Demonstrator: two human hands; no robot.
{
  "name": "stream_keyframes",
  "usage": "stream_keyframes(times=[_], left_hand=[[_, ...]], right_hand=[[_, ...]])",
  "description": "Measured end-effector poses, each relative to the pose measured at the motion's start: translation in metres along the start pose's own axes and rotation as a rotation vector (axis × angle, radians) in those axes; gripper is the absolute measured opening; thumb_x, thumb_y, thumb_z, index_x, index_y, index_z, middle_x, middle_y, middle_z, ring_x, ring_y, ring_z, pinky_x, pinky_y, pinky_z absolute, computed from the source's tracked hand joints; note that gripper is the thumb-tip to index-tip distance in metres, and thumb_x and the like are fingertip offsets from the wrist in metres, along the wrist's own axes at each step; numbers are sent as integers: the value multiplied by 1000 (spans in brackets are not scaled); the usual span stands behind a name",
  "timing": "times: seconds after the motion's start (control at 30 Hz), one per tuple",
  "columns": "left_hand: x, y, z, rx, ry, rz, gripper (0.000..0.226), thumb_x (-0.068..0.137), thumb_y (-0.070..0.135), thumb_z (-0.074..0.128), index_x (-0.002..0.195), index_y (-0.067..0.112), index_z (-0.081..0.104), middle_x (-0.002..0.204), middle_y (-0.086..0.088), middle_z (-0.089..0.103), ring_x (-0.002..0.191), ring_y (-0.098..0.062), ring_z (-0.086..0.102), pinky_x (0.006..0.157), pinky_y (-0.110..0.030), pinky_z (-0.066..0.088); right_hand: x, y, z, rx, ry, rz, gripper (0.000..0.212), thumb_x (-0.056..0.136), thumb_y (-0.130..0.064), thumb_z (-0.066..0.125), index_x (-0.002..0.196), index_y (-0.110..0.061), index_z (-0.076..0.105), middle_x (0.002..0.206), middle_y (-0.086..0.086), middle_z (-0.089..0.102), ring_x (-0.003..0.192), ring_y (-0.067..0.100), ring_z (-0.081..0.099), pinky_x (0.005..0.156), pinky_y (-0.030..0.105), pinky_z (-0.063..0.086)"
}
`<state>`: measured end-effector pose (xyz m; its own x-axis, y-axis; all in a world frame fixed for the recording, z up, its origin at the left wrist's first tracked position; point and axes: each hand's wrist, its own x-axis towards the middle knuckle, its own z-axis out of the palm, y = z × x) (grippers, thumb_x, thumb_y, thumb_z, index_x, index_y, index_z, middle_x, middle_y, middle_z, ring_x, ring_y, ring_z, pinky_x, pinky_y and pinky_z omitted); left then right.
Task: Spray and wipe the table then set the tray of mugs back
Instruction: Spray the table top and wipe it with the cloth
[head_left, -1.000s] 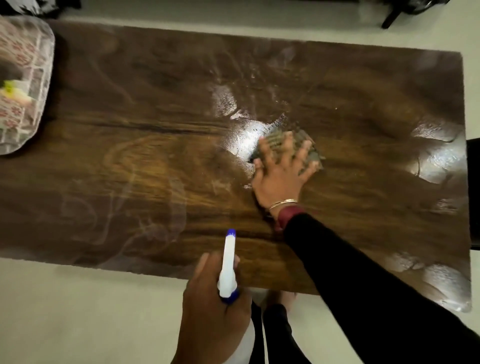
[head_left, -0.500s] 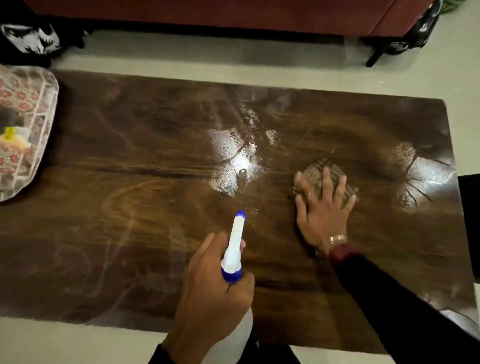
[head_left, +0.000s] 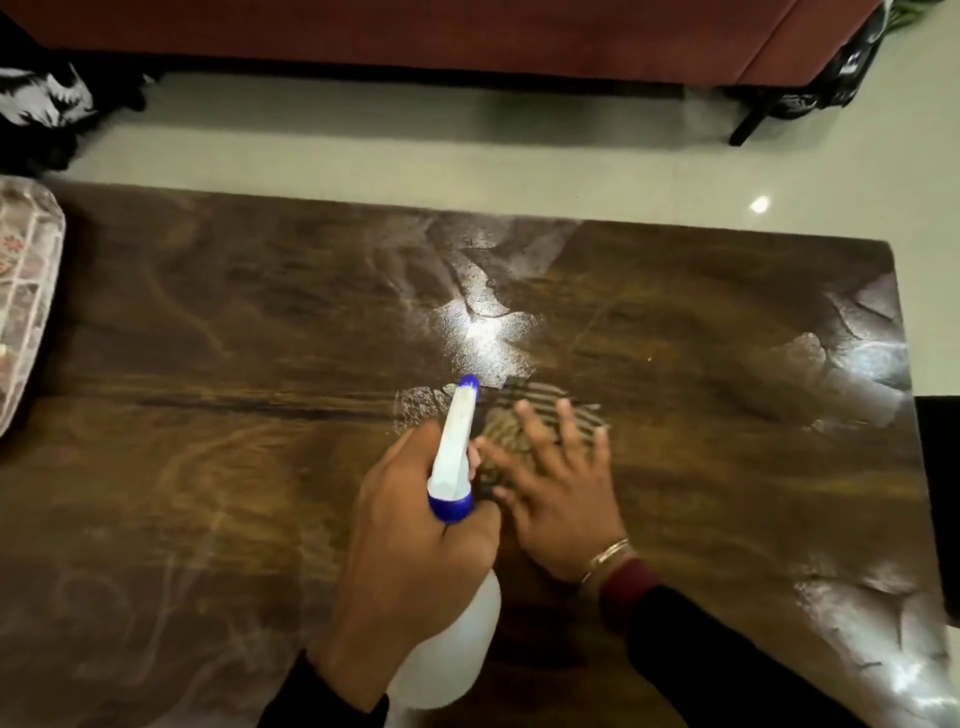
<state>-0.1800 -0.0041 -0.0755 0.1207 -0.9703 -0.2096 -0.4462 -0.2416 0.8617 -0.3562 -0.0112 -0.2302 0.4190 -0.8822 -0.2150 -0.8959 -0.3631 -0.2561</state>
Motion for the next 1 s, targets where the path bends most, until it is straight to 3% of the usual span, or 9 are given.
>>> stream_keyframes(times=[0.13,0.2,0.3,0.43,0.57,0.63,0.7,0.87,1.0], left_hand=[[22,3,3,18,-11,-1,33,64,17,69,93,29,60,81,3,62,72,-19,62,66,-42,57],[29,1,6,22,-3,13,30,64,15,69,90,26,59,78,2,61,70,-20,61,64,-47,57],[37,2,8,22,39,24,34,65,15,69,93,32,59,81,5,61,71,-20,62,64,-43,58],[40,8,6,36,104,35,70,67,16,68,95,76,46,91,20,58,85,-4,61,68,-10,53],[47,7,2,50,107,43,54,70,13,68,91,61,54,86,13,59,76,-5,63,62,-10,50],[51,3,-4,57,96,1,53,71,14,68,93,60,55,87,9,60,78,-12,63,68,-21,57],[53,-5,-10,60,87,-38,38,67,14,67,89,43,57,79,3,57,70,-20,59,63,-36,57],[54,-22,-28,77,153,-53,62,65,22,70,97,69,46,94,16,55,89,-8,60,71,-21,59],[52,-39,-47,64,157,-57,46,65,17,70,95,46,51,87,8,56,80,-17,60,65,-37,59]], right_hand=[[86,97,-47,71,90,491,59,100,-62,26,159,-57,19,176,0,5,159,47,-2,115,81,10],[154,106,-64,89,97,559,59,102,-63,20,160,-55,13,176,-3,-5,158,47,-10,116,82,5],[231,62,-66,56,58,442,60,103,-63,24,161,-52,14,176,-1,-4,157,48,-12,116,81,-2],[232,-47,-28,-44,8,60,58,101,-61,33,158,-54,26,176,3,9,157,54,-3,115,81,2],[148,-69,-10,53,-115,-192,71,95,-54,11,162,-38,28,175,3,14,160,45,3,118,75,8],[103,-42,-14,78,-65,-185,62,97,-47,26,157,-35,34,171,4,30,157,45,20,113,79,22],[82,1,-24,-8,-49,-83,60,97,-53,40,156,-50,31,173,1,23,158,45,16,115,80,18],[164,54,-53,12,22,286,58,102,-62,21,160,-57,13,176,2,4,159,48,-5,118,80,7],[278,-6,-60,18,22,284,59,103,-63,18,161,-55,9,176,0,-5,158,46,-8,119,78,-2]])
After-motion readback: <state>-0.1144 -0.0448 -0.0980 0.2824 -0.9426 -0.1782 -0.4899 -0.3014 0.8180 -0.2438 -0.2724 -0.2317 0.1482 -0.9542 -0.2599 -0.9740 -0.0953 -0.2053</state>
